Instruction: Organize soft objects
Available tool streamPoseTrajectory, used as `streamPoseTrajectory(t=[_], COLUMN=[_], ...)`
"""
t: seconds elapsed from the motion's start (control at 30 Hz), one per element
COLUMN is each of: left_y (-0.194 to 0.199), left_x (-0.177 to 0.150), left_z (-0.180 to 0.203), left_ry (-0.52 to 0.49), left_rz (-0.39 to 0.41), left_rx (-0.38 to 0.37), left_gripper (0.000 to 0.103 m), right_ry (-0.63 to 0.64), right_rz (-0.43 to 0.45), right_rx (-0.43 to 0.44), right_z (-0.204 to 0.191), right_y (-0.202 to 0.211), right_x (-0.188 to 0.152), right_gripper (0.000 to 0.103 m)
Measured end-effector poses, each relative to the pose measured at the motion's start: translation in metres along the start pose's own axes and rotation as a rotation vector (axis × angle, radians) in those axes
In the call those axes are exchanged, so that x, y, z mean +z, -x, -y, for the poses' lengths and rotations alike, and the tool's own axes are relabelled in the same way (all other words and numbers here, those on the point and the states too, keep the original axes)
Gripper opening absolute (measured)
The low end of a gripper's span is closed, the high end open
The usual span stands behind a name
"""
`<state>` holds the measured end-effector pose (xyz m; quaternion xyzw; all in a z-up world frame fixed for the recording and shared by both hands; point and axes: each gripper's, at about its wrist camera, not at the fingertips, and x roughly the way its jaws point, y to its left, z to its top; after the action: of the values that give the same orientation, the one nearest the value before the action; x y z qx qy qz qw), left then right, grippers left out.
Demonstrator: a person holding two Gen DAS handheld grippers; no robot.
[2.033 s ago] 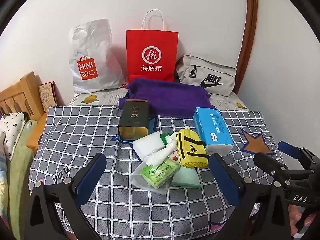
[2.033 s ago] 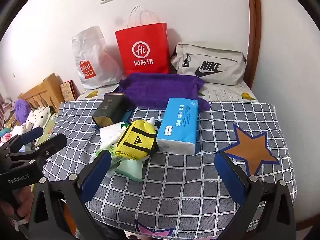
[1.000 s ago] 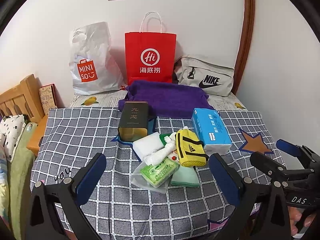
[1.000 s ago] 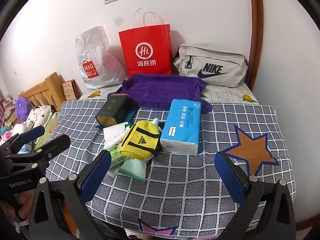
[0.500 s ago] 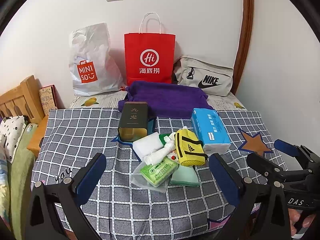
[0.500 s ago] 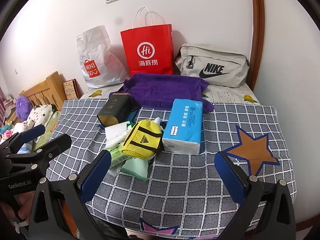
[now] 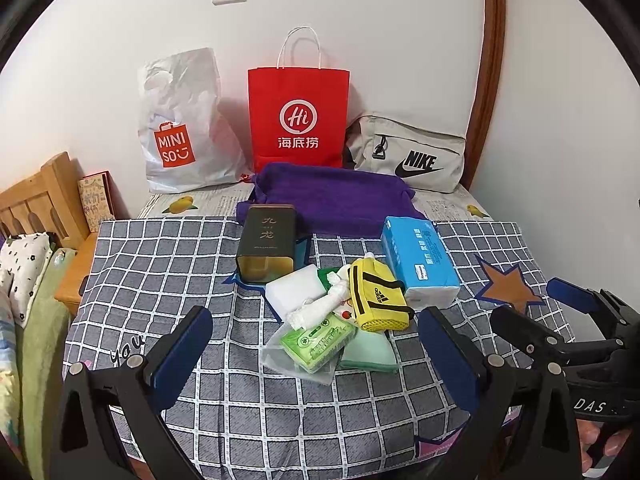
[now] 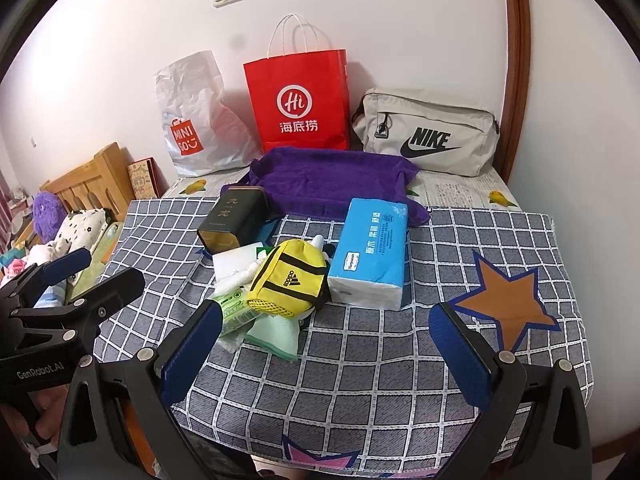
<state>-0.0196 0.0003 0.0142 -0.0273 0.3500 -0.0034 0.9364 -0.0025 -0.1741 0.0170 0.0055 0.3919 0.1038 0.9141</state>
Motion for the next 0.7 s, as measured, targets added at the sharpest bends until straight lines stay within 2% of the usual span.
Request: streamPoseTrajectory(t=[0.33, 0.7], left_y=[-0.005, -0.046], left_x=[-0.001, -0.009], left_z=[-0.001, -0.019], left_ry=[0.002, 0.004], left_rz=[-0.011, -0.09], left_rx=[0.007, 0.014], left_gripper=[0.103, 0.102], right_ry=[-0.003, -0.03], right_rz=[-0.003, -0.028], right_rx=[0.0, 0.0], right_z=[0.001, 0.01], right_y=[-0.001, -0.021], right_x=[0.0, 0.0], right_gripper=[0.102, 0.102])
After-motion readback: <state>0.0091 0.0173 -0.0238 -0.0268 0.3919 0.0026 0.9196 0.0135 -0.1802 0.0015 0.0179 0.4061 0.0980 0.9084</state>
